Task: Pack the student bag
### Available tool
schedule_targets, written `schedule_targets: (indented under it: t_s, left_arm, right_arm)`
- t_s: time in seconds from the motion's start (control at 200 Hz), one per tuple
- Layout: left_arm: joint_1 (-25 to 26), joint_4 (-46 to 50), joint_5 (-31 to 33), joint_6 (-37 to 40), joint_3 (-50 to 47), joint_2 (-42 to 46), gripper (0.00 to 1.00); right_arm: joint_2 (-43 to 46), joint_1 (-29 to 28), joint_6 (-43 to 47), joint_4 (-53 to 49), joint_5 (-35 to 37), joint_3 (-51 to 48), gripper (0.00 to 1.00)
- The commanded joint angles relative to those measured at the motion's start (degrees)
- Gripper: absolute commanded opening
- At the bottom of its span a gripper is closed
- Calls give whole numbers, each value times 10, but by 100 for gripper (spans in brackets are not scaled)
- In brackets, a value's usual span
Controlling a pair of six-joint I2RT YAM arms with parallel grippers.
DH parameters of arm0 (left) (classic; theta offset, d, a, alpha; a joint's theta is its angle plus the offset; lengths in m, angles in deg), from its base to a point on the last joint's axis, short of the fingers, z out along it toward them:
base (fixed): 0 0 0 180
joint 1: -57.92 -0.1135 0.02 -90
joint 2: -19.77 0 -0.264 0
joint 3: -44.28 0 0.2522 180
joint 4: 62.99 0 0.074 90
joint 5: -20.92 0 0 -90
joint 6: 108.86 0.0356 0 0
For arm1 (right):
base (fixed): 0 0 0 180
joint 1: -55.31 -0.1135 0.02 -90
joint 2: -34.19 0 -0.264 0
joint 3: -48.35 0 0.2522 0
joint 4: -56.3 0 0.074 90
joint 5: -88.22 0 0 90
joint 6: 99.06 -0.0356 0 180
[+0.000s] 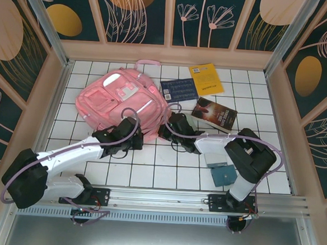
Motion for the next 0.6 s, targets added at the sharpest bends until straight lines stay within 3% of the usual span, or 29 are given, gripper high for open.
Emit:
schedule_targets:
  t_s: [0.0, 0.195, 0.596]
  left_arm:
    - [5, 62, 39, 17, 37, -15, 0]
    - [-4, 170, 106, -1, 59, -51, 0]
    - [-84, 228, 189, -32, 35, -49, 0]
  right_arm:
    - [25, 21, 38, -35, 60, 12, 0]
    - [51, 75, 76, -53, 61, -3, 0]
    - [62, 96, 96, -12, 40, -33, 0]
